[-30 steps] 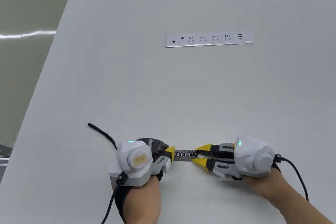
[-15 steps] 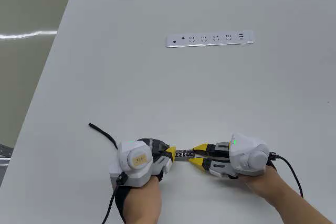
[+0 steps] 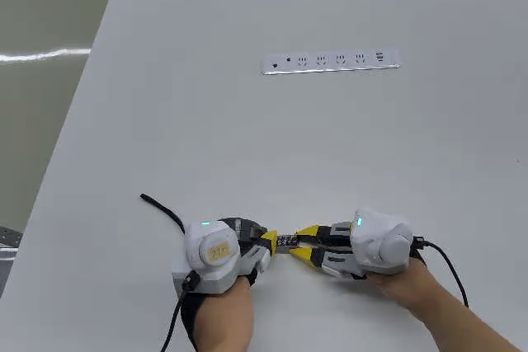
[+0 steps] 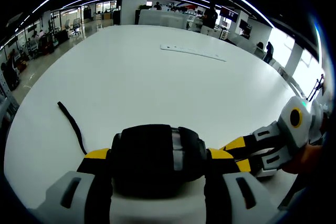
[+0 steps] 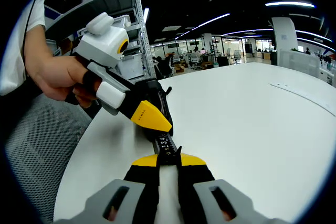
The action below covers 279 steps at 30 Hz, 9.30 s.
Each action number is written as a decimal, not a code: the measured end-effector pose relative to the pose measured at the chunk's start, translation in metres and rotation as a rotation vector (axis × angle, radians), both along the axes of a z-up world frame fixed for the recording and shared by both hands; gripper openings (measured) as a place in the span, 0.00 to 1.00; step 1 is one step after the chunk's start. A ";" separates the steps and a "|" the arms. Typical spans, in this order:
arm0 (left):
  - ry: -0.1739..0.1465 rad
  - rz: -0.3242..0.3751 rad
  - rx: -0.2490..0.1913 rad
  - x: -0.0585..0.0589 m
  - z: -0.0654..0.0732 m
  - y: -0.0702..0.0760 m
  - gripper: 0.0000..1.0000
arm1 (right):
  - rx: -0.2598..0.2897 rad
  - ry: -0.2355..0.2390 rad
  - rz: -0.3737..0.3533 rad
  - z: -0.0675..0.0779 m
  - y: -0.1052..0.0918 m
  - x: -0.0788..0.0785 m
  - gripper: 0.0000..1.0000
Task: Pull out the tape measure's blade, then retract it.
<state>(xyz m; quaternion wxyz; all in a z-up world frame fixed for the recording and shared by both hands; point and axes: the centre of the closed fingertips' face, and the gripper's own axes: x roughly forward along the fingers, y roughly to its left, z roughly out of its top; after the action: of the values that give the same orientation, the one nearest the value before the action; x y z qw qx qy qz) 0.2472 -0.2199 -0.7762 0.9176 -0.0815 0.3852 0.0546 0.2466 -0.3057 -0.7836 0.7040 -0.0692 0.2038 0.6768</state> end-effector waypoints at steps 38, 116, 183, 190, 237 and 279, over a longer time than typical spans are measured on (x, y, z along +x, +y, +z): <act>-0.015 0.005 -0.027 0.000 0.001 0.001 0.70 | -0.008 -0.038 0.040 -0.004 0.037 -0.006 0.11; -0.009 -0.123 0.001 -0.006 0.000 -0.003 0.69 | -0.013 -0.017 0.024 0.001 0.037 -0.016 0.35; -0.133 -0.345 -0.166 -0.044 0.020 0.007 0.68 | -0.031 0.028 -0.284 0.022 -0.033 -0.034 0.39; -0.149 -0.414 -0.167 -0.050 0.029 0.007 0.67 | -0.028 0.026 -0.302 0.025 -0.040 -0.033 0.40; -0.186 -0.487 -0.132 -0.104 0.052 0.051 0.68 | -0.055 -0.029 -0.378 0.053 -0.089 -0.045 0.49; -0.197 -0.471 -0.079 -0.133 0.053 0.078 0.79 | -0.066 -0.028 -0.463 0.059 -0.134 -0.070 0.62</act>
<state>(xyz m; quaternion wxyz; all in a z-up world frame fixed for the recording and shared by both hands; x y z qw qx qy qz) 0.1139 -0.1421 -0.7228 0.9342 -0.0300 0.3044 -0.1838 0.1771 -0.4397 -0.7245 0.8406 -0.0529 0.2265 0.4892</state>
